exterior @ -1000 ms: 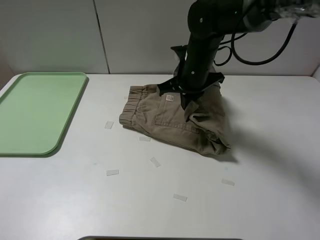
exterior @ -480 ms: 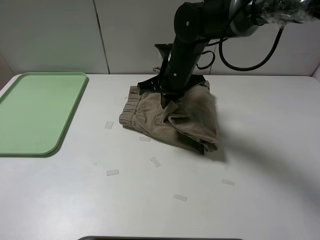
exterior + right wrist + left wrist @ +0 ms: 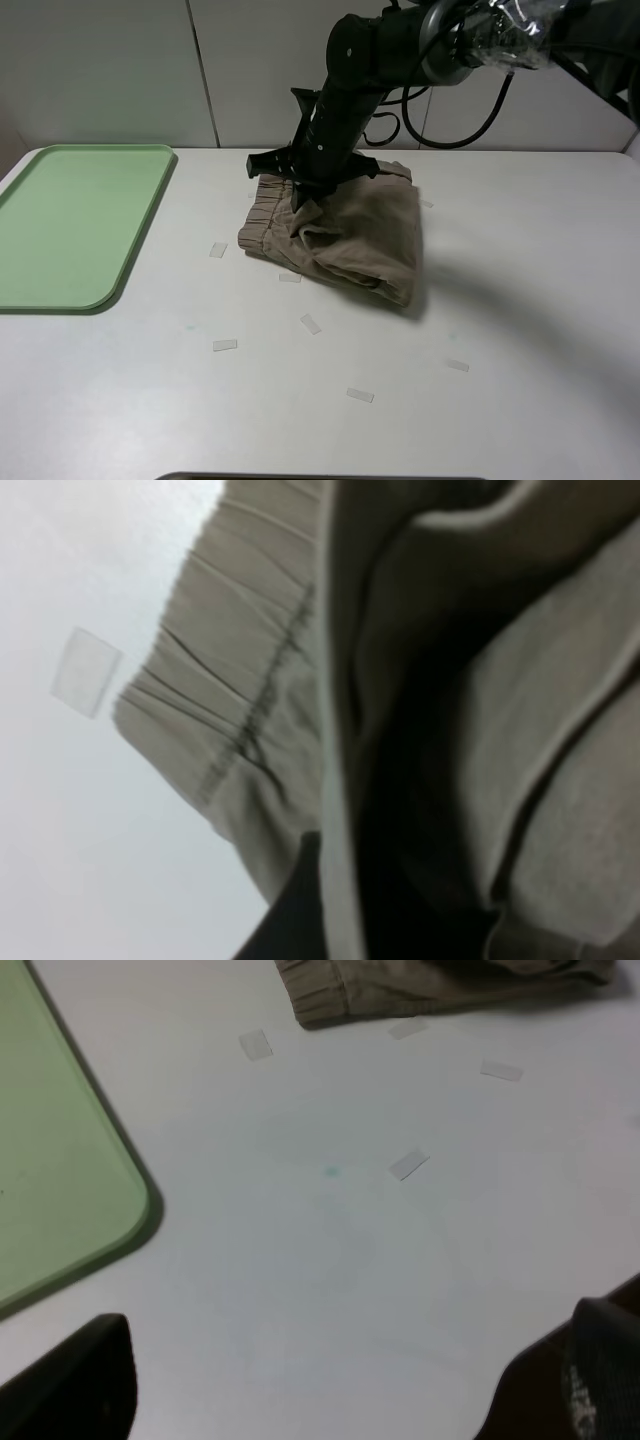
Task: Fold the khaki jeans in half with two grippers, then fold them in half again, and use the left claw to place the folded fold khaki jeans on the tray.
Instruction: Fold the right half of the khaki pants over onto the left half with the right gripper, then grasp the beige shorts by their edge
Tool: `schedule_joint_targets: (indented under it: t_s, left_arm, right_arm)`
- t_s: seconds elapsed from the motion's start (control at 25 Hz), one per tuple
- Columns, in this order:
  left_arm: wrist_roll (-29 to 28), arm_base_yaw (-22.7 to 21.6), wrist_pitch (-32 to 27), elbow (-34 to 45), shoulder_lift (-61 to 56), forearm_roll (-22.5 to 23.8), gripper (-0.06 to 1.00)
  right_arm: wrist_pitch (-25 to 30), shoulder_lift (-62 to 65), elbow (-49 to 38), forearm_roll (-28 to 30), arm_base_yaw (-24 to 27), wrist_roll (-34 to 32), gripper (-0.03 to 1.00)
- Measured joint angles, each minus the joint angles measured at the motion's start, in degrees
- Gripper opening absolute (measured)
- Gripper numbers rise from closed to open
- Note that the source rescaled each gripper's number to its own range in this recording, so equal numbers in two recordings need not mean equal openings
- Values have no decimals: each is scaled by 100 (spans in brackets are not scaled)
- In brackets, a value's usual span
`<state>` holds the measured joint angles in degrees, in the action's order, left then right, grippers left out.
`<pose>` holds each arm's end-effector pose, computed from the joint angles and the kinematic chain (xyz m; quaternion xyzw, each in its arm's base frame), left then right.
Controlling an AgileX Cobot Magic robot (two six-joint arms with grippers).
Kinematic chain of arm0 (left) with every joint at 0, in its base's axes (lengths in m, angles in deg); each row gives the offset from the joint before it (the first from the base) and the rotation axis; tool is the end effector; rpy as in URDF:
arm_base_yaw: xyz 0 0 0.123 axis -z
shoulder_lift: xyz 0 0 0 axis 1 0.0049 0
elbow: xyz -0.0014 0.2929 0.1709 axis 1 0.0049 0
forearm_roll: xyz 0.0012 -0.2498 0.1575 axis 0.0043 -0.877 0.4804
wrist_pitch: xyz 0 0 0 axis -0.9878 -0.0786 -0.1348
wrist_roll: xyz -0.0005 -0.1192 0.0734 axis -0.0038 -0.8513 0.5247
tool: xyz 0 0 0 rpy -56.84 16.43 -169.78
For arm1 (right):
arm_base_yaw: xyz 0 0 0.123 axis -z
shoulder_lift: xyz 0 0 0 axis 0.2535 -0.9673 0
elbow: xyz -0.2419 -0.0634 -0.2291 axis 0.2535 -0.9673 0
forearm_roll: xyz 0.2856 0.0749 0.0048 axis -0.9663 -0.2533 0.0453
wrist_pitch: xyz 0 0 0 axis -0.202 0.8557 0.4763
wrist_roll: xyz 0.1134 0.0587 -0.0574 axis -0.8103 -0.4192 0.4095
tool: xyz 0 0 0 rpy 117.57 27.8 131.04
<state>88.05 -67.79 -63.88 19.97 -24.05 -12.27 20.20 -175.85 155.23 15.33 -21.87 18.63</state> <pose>0.0197 -0.0158 0.2687 0.2248 0.8273 -0.0904 0.5068 0.4394 0.3539 0.1425 -0.1687 0.9630 0.1603 0.1361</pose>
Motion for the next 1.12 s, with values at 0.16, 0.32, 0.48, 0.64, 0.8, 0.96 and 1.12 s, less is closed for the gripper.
schedule_joint_targets:
  t_s: [0.16, 0.32, 0.48, 0.64, 0.8, 0.96, 1.12]
  left_arm:
    - [109, 0, 0, 0, 0, 12, 84]
    - [169, 0, 0, 0, 0, 23, 84]
    - [180, 0, 0, 0, 0, 102, 84]
    - [204, 0, 0, 0, 0, 106, 84]
    - [211, 0, 0, 0, 0, 115, 84]
    - [218, 0, 0, 0, 0, 120, 84]
    - [218, 0, 0, 0, 0, 120, 84]
  right_arm:
    - [-262, -5, 76, -148, -92, 259, 8]
    - [-437, -5, 255, -364, -253, 1087, 57]
    - [-598, -5, 371, -406, -314, 1768, 94]
    - [-628, -5, 371, -352, -314, 1909, 99]
    - [-444, 84, 371, 105, -193, 1923, 100]
    - [27, 259, 371, 754, 121, 1760, 100]
    - [546, 390, 371, 1083, 449, 1406, 100]
